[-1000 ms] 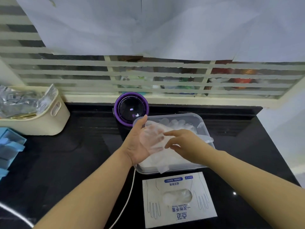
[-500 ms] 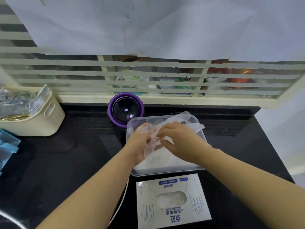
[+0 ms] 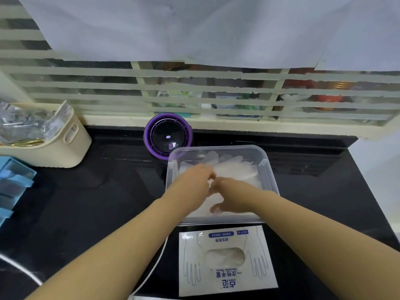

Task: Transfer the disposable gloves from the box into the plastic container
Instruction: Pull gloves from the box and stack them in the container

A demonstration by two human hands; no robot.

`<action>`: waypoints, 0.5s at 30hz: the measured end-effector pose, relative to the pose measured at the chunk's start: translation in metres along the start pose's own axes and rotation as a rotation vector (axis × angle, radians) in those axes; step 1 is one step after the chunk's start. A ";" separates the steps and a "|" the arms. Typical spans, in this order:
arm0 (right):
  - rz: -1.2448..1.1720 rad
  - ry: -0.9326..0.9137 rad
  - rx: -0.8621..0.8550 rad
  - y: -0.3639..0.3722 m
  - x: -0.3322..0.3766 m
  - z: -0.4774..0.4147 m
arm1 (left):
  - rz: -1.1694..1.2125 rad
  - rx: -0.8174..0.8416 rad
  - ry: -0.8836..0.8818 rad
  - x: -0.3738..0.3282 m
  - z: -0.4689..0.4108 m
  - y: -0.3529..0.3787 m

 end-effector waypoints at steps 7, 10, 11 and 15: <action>0.012 0.197 -0.031 -0.011 -0.043 0.018 | -0.229 0.385 -0.089 0.014 -0.010 0.075; 0.002 0.315 0.044 0.002 -0.068 0.027 | -0.188 0.432 -0.083 0.009 -0.009 0.085; -0.005 0.333 0.044 0.002 -0.074 0.031 | -0.190 0.444 -0.074 0.003 -0.010 0.088; -0.020 0.370 0.047 -0.004 -0.089 0.043 | -0.234 0.483 -0.035 -0.015 -0.017 0.096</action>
Point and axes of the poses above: each hand's wrist, its own z-axis away from the middle knuckle, its own y-axis out of the palm, x = y × z, the point moved 10 cm from there along -z, towards the middle knuckle, and after that the axes turned 10 degrees about -z, right-handed, at the moved point
